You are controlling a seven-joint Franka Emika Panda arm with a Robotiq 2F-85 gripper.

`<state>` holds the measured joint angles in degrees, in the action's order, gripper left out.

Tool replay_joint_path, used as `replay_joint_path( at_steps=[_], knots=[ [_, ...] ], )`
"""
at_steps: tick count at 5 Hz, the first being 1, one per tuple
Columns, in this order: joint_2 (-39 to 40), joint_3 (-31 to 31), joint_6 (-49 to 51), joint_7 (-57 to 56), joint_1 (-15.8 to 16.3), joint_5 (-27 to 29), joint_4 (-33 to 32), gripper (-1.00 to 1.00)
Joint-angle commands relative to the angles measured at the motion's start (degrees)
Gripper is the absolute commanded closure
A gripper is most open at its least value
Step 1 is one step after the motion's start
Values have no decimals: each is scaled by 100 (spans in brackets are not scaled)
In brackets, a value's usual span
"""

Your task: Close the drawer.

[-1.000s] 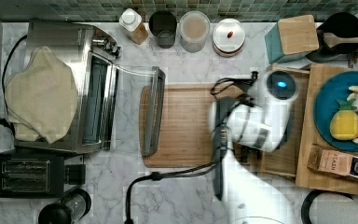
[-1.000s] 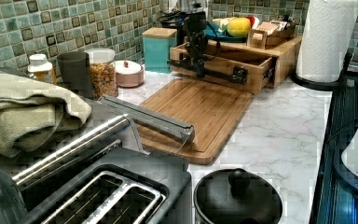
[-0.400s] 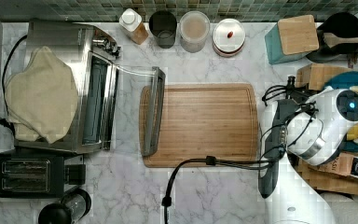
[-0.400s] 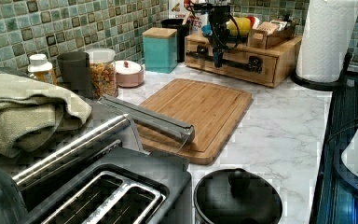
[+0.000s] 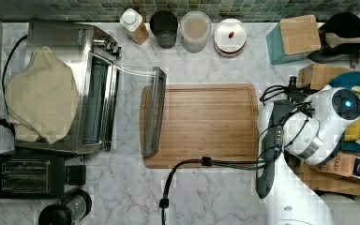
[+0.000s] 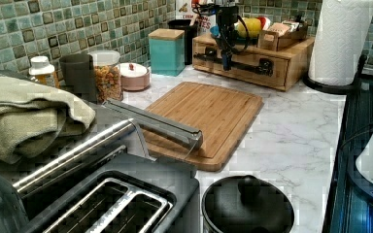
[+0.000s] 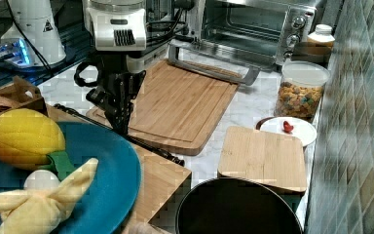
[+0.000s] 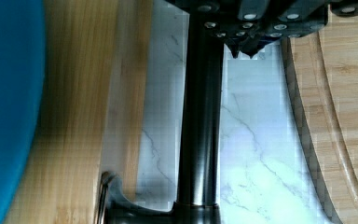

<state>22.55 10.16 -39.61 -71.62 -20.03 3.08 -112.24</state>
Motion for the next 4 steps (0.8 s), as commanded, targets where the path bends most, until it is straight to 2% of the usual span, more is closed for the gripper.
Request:
replay_joint_path(
  at_steps=[1,4],
  knots=[
    [-119,826,-737,127,-717,-347,296,100],
    [-109,921,-738,96,-628,-294,296,100]
  ],
)
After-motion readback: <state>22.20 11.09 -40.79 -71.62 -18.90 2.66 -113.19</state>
